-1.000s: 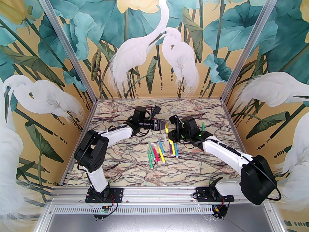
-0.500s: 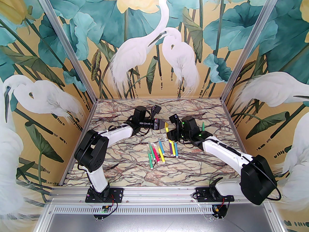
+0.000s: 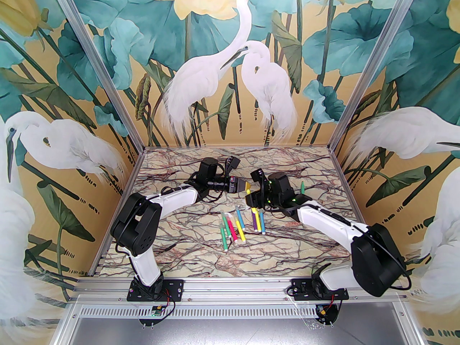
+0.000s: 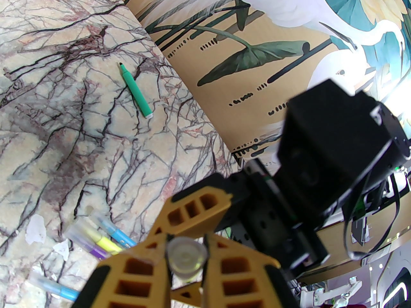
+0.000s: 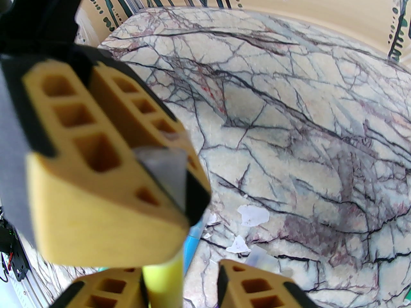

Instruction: Open the pen caps

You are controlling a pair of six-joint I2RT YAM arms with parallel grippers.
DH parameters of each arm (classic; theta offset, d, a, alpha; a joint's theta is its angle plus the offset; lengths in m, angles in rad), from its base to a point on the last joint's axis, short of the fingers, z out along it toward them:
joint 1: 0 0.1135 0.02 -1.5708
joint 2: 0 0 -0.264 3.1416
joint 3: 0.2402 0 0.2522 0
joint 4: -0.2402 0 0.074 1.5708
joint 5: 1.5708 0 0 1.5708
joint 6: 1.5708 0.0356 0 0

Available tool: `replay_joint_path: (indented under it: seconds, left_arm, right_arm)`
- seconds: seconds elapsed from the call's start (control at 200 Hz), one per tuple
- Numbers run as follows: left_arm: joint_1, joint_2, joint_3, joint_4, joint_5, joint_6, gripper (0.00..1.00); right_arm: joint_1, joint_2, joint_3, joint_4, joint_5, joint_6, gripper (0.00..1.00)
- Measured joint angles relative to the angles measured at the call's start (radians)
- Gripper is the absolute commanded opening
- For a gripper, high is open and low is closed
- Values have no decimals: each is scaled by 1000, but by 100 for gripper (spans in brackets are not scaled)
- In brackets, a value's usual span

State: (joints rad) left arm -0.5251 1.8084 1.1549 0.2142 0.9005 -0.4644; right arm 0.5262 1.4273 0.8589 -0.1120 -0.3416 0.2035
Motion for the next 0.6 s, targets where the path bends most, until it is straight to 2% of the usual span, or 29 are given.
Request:
replay_joint_path:
  seconds: [0.23, 0.5, 0.6]
  left_arm:
    - [0, -1, 0, 1, -3, -15, 0]
    - [1, -3, 0, 0, -19, -37, 0]
    - [3, -12, 0, -8, -22, -54, 0]
  right_arm:
    - [9, 0, 0, 2, -11, 1, 11]
    - [9, -5, 0, -5, -3, -17, 0]
    - [9, -18, -9, -1, 1, -28, 0]
